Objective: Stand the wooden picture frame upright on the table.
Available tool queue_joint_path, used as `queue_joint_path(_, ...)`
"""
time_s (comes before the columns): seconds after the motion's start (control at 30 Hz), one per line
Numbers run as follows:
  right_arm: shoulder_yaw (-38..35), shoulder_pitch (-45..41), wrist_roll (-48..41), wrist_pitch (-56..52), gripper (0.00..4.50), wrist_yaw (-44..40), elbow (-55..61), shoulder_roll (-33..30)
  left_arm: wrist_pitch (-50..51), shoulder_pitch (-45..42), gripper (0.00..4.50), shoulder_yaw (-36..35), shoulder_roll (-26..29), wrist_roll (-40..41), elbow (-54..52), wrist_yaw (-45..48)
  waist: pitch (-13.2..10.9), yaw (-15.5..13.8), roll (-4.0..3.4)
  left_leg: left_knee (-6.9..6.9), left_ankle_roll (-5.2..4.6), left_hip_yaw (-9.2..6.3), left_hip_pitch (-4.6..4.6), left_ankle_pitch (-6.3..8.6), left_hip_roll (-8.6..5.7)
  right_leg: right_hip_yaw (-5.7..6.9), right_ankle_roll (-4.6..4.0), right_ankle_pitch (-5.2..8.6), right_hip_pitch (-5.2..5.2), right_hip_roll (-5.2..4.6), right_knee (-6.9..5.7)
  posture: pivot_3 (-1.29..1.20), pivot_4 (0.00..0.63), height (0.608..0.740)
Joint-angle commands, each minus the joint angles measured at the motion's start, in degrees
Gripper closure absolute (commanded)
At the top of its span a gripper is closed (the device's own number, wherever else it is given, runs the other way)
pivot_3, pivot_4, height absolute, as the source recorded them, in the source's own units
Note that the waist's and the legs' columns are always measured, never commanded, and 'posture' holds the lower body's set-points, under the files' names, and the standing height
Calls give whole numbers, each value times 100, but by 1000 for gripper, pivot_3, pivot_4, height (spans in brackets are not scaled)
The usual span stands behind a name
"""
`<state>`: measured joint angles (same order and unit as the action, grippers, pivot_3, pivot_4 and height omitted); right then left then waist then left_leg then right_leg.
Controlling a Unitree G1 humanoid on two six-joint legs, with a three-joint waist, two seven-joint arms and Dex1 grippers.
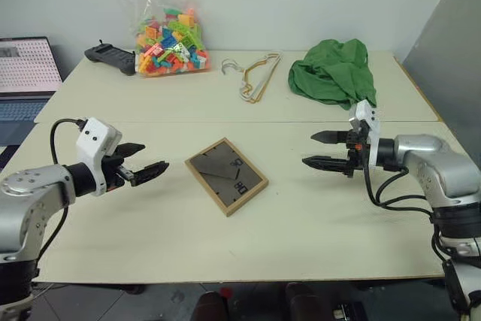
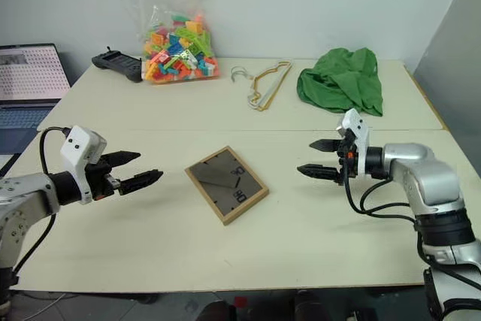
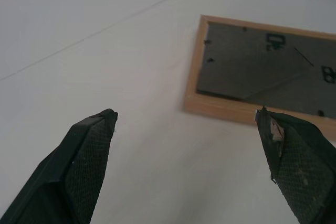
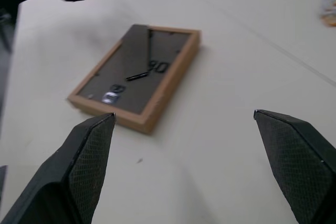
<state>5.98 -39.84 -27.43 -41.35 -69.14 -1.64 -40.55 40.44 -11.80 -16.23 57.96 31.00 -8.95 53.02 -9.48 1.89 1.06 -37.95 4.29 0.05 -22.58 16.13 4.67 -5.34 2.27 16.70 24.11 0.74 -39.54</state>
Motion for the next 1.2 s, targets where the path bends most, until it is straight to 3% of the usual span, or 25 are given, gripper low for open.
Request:
queue_joint_path(0.03,203,-297,281,460,23,-240,-334,20,-173,-252,0,7,54,-102,-9,30,0,-11,0,-1,0,0,-1,0,0,1,0,0,0,-1,-1,0,150,740)
queue_joint_path(0.3,411,-590,741,1045,23,36,-1005,557,-131,-133,0,-146,-129,-102,-101,-157,0,21,2,-1,-1,3,-6,0,2,-2,0,0,10,0,-5,0,150,740)
queue_joint_path(0.47,433,-749,1212,1537,1045,991,-1909,1489,10,58,935,-453,-828,2,82,-815,3,55,6,-4,-1,4,-1,0,3,-3,-1,-1,9,1,-14,0,150,740)
queue_joint_path(0.67,665,-773,1960,2479,2448,1755,-2866,2106,-246,270,2192,-57,-1527,-563,73,-1691,2,48,6,-5,1,5,-6,-1,2,-2,-2,0,16,-4,-23,0,150,740)
queue_joint_path(0.93,805,-411,2180,2565,4479,1950,-2591,2578,-322,34,4002,596,-2377,-1018,-4,-2417,4,44,9,-10,2,3,-4,-1,2,-1,-2,-1,13,-5,-34,0,150,740)
queue_joint_path(1.03,858,-278,2169,2437,4500,1987,-2278,2704,-428,-194,4450,927,-2642,-1205,154,-2519,4,32,9,-11,2,1,-4,-1,1,-1,-2,-1,12,-5,-37,0,150,740)
queue_joint_path(1.2,977,-53,2181,2196,4500,1820,-1786,2686,-411,-523,4450,1596,-2985,-1482,233,-2491,5,-10,9,-13,2,0,-3,-1,-1,0,-2,-1,9,-6,-36,0,150,740)
